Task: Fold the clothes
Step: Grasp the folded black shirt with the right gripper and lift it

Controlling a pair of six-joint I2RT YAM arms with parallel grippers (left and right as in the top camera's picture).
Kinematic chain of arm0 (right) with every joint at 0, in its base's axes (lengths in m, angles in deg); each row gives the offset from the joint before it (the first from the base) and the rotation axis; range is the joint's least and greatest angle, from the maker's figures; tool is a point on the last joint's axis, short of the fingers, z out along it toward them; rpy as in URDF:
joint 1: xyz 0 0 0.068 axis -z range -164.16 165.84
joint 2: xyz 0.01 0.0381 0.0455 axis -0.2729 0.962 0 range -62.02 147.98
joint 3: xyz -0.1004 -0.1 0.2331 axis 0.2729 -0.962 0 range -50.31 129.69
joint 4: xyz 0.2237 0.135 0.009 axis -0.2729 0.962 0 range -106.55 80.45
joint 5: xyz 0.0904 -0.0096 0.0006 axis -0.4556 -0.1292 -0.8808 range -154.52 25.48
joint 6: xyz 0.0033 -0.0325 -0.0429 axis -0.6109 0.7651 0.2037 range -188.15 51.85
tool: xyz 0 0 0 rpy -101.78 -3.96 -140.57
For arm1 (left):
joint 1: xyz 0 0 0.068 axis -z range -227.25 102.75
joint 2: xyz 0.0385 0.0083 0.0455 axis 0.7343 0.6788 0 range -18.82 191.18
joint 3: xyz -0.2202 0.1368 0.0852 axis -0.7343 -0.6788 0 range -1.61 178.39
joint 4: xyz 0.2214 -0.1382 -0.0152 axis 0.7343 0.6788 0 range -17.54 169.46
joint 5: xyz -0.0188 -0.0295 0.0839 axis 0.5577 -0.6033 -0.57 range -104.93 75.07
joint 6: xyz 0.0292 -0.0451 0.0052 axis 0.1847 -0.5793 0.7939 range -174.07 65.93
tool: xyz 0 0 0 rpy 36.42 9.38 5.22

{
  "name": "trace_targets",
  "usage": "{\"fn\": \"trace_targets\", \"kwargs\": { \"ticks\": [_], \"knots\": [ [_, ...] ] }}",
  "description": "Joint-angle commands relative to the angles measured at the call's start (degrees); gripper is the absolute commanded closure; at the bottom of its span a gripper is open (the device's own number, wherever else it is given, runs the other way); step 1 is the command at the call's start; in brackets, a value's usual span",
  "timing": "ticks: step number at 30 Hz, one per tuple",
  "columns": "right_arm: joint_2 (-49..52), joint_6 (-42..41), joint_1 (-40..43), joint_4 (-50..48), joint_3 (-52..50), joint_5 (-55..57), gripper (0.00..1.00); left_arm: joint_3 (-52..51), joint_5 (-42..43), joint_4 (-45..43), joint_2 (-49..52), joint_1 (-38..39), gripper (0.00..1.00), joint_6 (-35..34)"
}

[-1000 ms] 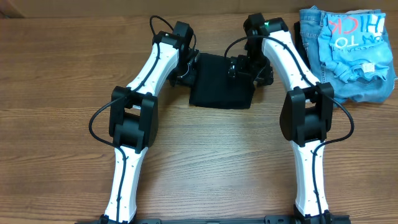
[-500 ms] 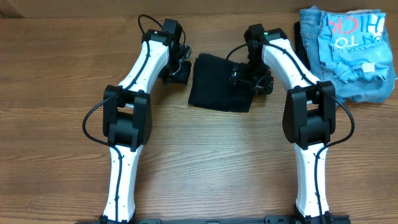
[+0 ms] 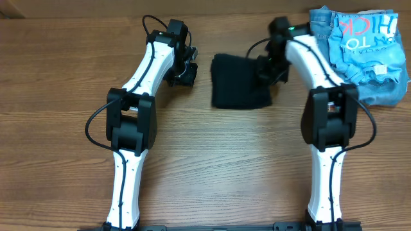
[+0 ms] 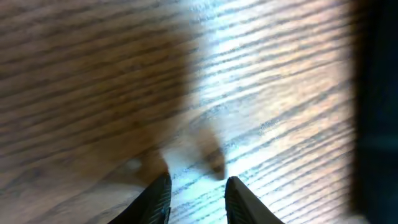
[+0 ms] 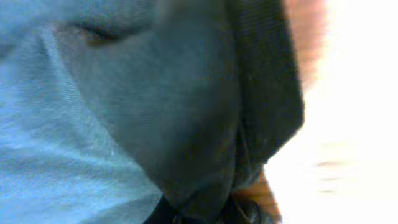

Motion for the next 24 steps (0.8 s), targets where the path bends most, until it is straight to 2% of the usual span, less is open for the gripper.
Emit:
{"fn": "trace_targets", "kwargs": {
  "ticks": [1,10,15,20,24],
  "knots": [
    [-2.5,2.8,2.1,0.8,10.2,-0.1,0.96,3.8,-1.2,1.1,0.9,-1.6,0.67,-0.2],
    [-2.6,6.0,6.1,8.0,41.0,6.7,0.96,7.5,-1.2,3.3,0.9,-3.3,0.67,-0.2],
    [-2.7,6.6,14.3,6.4,56.0,6.8,0.96,7.5,-1.2,3.8,0.9,-3.3,0.67,-0.2],
    [-6.3,7.2,25.6,7.4,57.4,6.6,0.96,7.5,-1.2,3.8,0.9,-3.9,0.67,-0.2],
    [-6.8,13.7,31.4,8.3,57.4,12.2,0.96,7.5,-1.2,3.8,0.7,-5.4,0.67,-0.2]
  ]
}}
